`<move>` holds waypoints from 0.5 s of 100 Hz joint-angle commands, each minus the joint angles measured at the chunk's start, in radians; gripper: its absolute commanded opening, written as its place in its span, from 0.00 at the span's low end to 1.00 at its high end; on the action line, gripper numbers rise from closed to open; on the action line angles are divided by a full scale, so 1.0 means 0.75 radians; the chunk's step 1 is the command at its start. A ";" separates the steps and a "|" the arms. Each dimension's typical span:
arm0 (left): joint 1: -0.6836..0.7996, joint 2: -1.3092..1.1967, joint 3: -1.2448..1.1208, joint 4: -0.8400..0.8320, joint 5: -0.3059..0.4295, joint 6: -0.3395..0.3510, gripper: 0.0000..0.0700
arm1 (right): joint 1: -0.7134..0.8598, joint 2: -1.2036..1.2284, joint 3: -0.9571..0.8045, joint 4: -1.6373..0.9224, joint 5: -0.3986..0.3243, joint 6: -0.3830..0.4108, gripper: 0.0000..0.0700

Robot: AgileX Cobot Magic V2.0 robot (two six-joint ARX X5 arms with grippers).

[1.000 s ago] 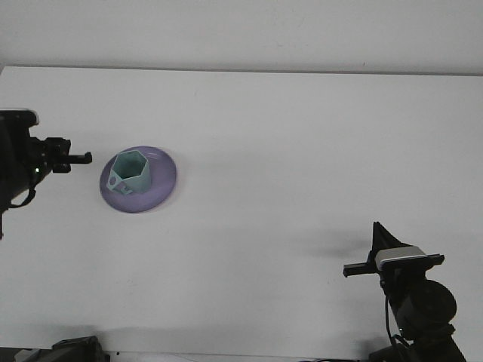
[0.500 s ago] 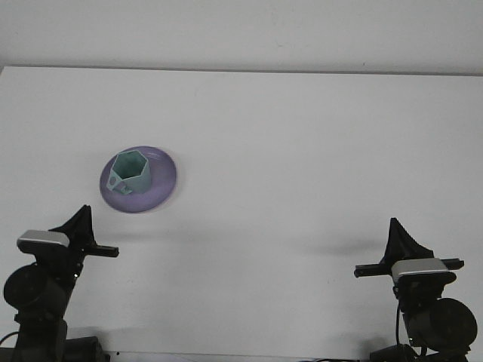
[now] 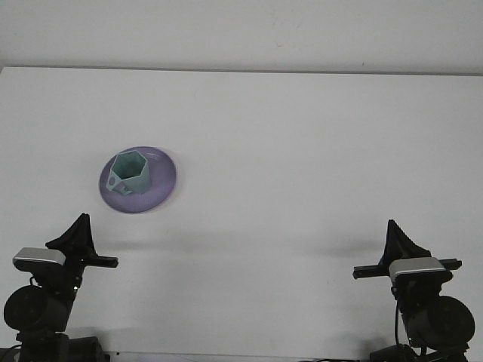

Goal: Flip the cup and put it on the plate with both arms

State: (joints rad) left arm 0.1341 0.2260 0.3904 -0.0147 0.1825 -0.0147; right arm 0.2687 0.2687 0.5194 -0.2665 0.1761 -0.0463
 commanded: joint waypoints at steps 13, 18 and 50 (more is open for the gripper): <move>0.001 -0.001 0.010 0.014 0.001 -0.007 0.02 | 0.004 0.002 0.013 0.016 0.002 0.006 0.00; 0.001 -0.001 0.010 0.014 0.001 -0.007 0.02 | 0.004 0.002 0.013 0.016 0.002 0.006 0.00; -0.053 -0.124 -0.062 0.071 -0.049 0.008 0.02 | 0.004 0.002 0.013 0.015 0.002 0.006 0.00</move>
State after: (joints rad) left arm 0.1127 0.1661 0.3687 0.0086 0.1722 -0.0147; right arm 0.2687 0.2687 0.5194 -0.2634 0.1764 -0.0463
